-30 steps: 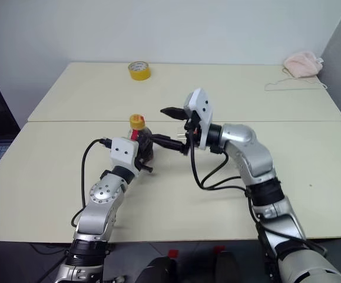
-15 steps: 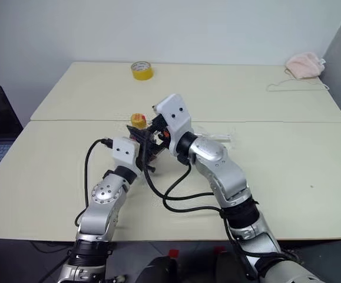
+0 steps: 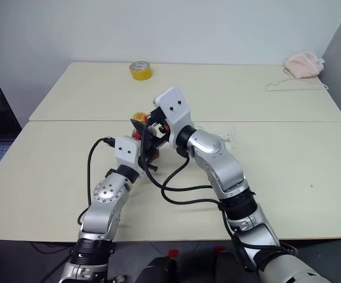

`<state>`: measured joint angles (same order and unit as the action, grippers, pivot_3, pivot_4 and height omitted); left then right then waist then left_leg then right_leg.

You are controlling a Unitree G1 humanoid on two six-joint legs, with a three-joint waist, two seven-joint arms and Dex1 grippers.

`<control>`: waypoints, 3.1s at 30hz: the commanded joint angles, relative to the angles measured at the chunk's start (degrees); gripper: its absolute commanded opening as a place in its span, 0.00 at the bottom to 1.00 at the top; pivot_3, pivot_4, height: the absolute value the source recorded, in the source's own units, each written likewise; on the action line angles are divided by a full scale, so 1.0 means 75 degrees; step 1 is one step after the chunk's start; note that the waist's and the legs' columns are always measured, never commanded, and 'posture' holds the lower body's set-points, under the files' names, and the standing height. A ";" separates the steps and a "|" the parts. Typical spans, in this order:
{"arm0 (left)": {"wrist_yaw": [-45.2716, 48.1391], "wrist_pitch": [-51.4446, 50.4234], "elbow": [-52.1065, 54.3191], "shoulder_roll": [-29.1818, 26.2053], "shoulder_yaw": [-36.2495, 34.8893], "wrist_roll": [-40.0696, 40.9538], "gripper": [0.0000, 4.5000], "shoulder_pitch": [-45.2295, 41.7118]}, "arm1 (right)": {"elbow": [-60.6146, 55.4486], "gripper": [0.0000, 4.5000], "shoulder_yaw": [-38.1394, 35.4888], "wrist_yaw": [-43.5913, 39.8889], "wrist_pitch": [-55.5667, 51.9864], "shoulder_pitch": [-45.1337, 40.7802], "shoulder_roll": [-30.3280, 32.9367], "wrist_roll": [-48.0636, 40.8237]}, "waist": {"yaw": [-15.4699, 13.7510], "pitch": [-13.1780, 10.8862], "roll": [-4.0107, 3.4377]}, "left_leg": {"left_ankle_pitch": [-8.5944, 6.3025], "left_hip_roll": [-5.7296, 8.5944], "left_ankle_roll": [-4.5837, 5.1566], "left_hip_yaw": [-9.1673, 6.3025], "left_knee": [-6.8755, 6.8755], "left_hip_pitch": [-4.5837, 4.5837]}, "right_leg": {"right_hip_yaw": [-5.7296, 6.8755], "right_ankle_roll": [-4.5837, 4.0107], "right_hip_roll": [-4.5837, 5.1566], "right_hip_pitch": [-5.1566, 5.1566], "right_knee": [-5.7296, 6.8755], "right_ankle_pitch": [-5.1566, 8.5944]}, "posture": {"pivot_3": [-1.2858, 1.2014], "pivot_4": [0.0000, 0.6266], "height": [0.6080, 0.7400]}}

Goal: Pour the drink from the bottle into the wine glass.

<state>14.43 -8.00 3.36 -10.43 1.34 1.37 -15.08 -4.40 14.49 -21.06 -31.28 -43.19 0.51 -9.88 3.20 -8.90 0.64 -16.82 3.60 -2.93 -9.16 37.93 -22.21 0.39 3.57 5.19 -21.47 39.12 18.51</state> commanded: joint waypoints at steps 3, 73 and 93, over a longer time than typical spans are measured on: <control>-0.0046 0.0266 0.0239 -0.0009 -0.0084 0.0063 0.22 -0.0174 | -0.0410 0.99 -0.0480 0.0101 -0.0049 0.0074 0.0288 -0.0055 | -0.0001 0.0000 0.0000 | 0.0000 0.0000 0.0000 0.0000 0.0000 0.0000 | 0.0000 0.0000 0.0000 0.0000 0.0000 0.0000 | 0.52 0.24 1.00; -0.0064 0.0433 0.0070 0.0015 -0.0085 0.0054 0.22 -0.0235 | -0.1018 0.99 -0.0812 0.0104 -0.0802 0.0334 0.1123 -0.0315 | -0.0018 0.0000 0.0000 | 0.0000 0.0001 0.0000 0.0001 0.0000 -0.0001 | 0.0001 0.0000 0.0000 0.0004 -0.0003 0.0000 | 0.52 0.24 1.00; -0.0030 0.0446 0.0011 0.0032 -0.0047 0.0030 0.22 -0.0294 | -0.1116 0.99 0.0027 0.0048 -0.1002 -0.0321 0.0196 -0.0466 | -0.0019 0.0000 0.0000 | 0.0000 0.0002 0.0000 -0.0001 0.0003 0.0000 | 0.0002 0.0000 0.0000 0.0005 -0.0002 0.0000 | 0.52 0.24 1.00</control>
<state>14.32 -6.80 1.56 -10.28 0.82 1.57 -16.08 -13.07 14.58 -21.64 -41.21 -43.35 2.80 -14.64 3.06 -8.90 0.64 -16.82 3.61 -2.93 -9.16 37.96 -22.21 0.39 3.57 5.19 -21.45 39.11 18.51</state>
